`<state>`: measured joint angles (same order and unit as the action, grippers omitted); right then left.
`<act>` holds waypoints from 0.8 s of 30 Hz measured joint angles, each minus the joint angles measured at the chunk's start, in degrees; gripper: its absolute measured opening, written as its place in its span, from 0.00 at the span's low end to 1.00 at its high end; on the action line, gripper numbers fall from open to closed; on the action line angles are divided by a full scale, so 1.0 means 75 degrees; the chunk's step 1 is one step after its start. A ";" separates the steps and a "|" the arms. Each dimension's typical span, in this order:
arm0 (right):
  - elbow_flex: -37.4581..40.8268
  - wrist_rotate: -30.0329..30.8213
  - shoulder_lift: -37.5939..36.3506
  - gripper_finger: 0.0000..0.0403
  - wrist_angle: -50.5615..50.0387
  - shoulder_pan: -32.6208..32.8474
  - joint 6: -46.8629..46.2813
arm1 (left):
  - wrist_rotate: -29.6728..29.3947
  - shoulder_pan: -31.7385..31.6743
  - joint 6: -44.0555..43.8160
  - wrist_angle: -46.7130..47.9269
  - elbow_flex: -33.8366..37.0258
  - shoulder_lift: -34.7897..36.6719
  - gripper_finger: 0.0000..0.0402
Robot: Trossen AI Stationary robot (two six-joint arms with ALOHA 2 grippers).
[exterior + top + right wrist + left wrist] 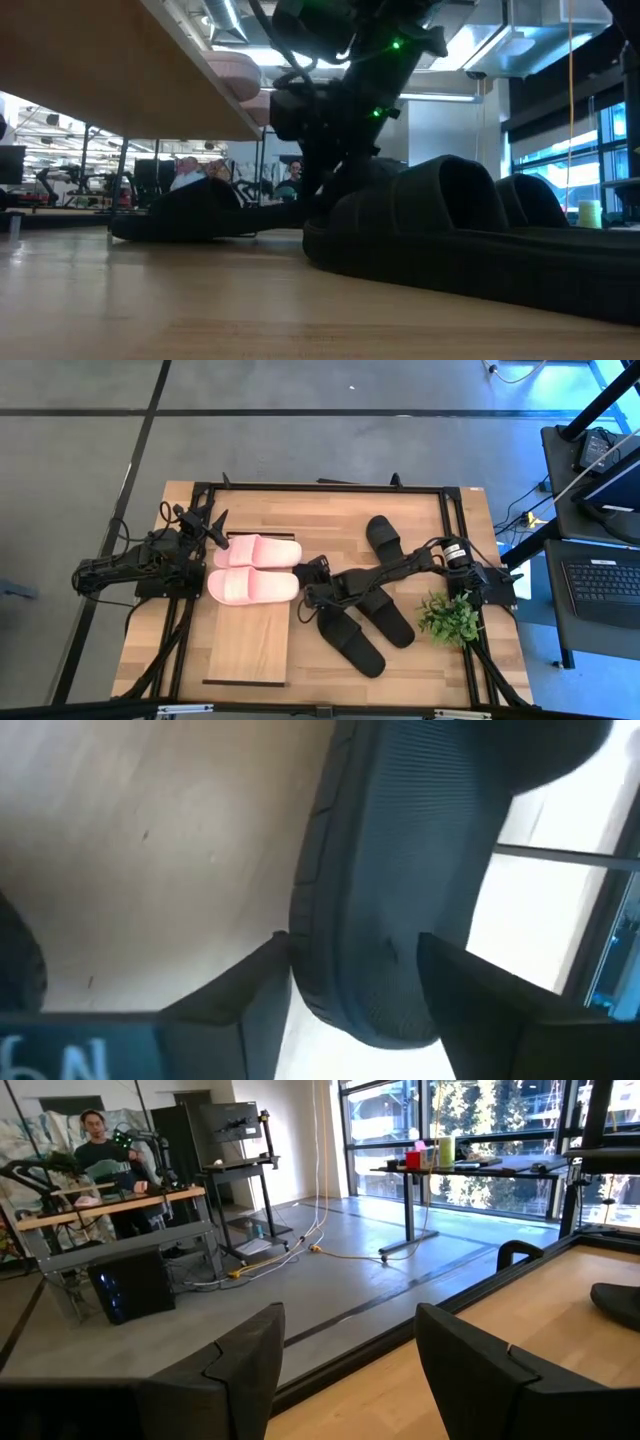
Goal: Pick and place slides into the shelf
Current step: Put the black slipper under the shelf
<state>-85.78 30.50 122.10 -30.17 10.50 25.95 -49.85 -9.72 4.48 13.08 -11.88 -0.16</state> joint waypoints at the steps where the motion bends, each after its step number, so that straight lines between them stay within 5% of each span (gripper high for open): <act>1: -0.0086 -0.0013 0.0000 0.54 -0.0153 0.0000 -0.0038 | -0.0001 0.0001 0.0000 0.0002 0.0000 0.0000 0.54; 20: -0.1804 -0.2005 -0.0047 0.56 -0.4420 -0.0038 -0.2417 | 0.0001 0.0001 0.0000 0.0001 0.0000 0.0000 0.54; 24: -0.1470 -0.2692 -0.0534 0.56 -0.4331 -0.0158 -0.2656 | 0.0000 0.0001 -0.0013 0.0001 0.0000 0.0000 0.54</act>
<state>-96.80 10.31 118.10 -62.65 9.32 6.03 -49.86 -9.71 4.38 13.09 -11.88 -0.16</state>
